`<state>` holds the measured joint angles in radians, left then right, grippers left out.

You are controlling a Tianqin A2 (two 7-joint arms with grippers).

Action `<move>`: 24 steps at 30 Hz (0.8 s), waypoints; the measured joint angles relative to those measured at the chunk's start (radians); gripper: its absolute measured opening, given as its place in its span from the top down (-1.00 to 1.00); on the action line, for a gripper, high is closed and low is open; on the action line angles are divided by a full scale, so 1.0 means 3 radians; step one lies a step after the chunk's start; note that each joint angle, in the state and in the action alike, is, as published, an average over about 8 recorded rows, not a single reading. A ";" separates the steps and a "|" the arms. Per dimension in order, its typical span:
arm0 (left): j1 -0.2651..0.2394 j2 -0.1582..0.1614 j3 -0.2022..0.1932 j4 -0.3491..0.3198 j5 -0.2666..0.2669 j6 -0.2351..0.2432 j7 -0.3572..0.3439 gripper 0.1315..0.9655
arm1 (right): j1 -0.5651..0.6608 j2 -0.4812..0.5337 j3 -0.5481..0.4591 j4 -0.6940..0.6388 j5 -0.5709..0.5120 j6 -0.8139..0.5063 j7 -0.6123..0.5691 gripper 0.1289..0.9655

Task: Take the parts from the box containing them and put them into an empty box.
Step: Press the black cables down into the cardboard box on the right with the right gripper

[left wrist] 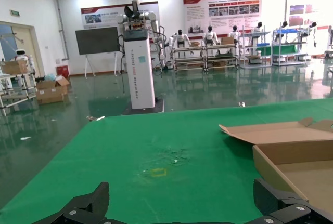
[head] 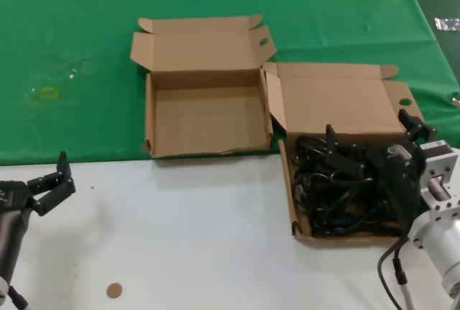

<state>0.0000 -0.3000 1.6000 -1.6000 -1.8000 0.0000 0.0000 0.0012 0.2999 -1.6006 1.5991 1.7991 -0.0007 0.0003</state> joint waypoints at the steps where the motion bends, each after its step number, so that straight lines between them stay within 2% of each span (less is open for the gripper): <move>1: 0.0000 0.0000 0.0000 0.0000 0.0000 0.0000 0.0000 -1.00 | 0.0000 0.0000 0.0000 0.0000 0.0000 0.0000 0.0000 -1.00; 24: 0.0000 0.0000 0.0000 0.0000 0.0000 0.0000 0.0000 -0.97 | 0.0000 0.0000 0.0000 0.0000 0.0000 0.0000 0.0000 -1.00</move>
<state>0.0000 -0.3000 1.6000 -1.6000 -1.8000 0.0000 0.0000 0.0012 0.2999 -1.6006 1.5991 1.7991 -0.0008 0.0003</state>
